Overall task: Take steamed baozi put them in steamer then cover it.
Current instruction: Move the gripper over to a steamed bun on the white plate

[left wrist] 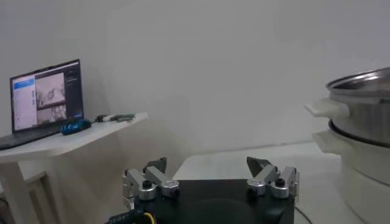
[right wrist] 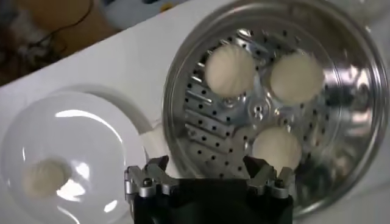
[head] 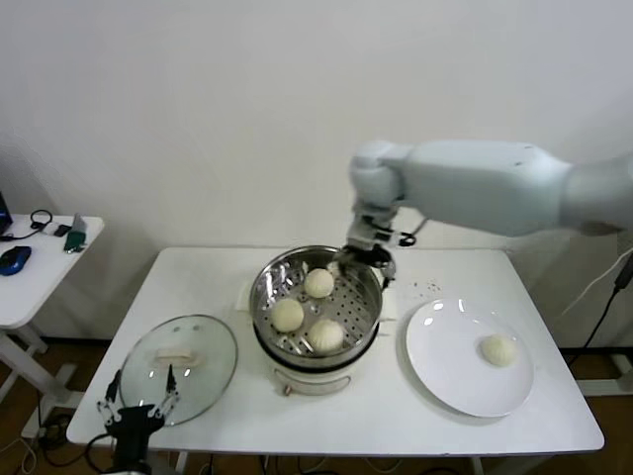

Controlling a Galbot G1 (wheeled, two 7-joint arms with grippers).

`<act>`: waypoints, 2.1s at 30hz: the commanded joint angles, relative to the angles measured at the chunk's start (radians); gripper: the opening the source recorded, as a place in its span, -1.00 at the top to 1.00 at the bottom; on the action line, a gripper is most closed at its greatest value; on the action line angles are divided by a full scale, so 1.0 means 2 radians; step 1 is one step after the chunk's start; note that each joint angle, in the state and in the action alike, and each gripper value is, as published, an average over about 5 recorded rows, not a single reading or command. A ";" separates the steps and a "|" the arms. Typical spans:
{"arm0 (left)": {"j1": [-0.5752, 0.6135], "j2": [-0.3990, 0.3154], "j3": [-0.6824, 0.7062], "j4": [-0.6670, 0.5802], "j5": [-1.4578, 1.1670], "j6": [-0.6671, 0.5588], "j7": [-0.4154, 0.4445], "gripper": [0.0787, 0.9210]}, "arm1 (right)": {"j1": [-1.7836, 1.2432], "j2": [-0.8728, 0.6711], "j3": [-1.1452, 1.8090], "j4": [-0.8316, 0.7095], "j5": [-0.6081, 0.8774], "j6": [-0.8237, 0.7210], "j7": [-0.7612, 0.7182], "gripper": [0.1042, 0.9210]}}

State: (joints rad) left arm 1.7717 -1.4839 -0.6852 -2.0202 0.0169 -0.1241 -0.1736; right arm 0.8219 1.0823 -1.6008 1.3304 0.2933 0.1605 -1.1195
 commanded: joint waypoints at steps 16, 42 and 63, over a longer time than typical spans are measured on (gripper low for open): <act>0.004 0.002 -0.003 -0.004 0.004 0.004 0.001 -0.77 | -0.189 -0.258 0.073 -0.016 -0.061 -0.224 0.056 -0.76; 0.003 -0.007 -0.003 0.011 0.014 0.005 0.000 -0.77 | -0.336 -0.210 0.199 -0.147 -0.115 -0.185 0.040 -0.76; 0.004 -0.007 -0.003 0.010 0.014 0.004 -0.001 -0.77 | -0.334 -0.207 0.201 -0.151 -0.119 -0.181 0.033 -0.59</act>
State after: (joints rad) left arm 1.7790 -1.4981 -0.6922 -2.0000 0.0437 -0.1159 -0.1752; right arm 0.1626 0.6646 -1.2083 1.0389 0.0596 -0.2031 -1.0525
